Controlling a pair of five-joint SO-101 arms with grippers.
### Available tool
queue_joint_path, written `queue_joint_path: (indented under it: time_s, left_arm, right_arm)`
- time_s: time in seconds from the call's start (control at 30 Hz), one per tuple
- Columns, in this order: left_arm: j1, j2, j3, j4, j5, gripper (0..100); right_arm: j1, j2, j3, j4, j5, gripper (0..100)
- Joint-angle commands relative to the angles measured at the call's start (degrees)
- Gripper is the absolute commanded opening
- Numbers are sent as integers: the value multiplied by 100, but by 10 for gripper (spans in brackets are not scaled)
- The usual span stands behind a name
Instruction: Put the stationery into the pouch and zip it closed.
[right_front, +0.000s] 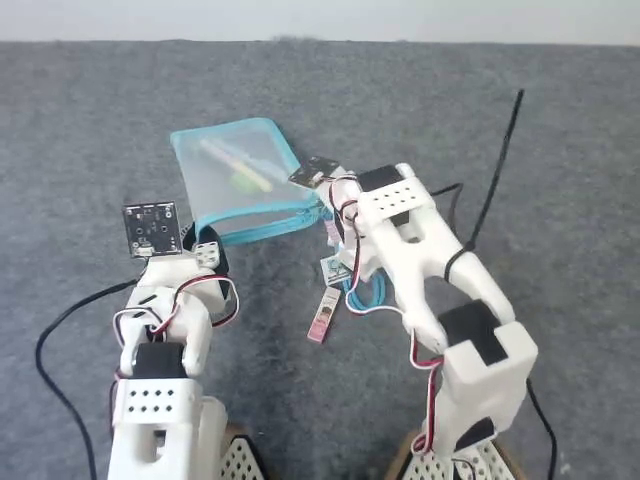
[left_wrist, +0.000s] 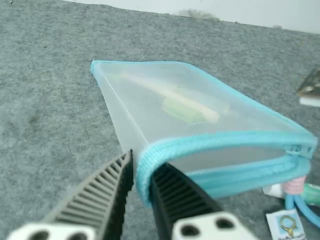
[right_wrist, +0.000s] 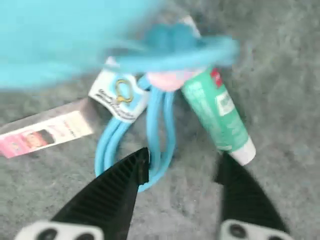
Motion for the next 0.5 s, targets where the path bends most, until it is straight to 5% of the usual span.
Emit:
queue_joint_path:
  time_s: [0.0,0.2,0.47]
  left_arm:
    - [53,-18,-136,-202,-53,12]
    - [53,-18,-136,-211,-53,12]
    - [53,-18,-136,-202,-53,12]
  right_arm:
    - [4,-760,-431,593,273,371]
    - [-4,-1262,-510,593,352,410]
    - [207,-101,-721,215,1081,409]
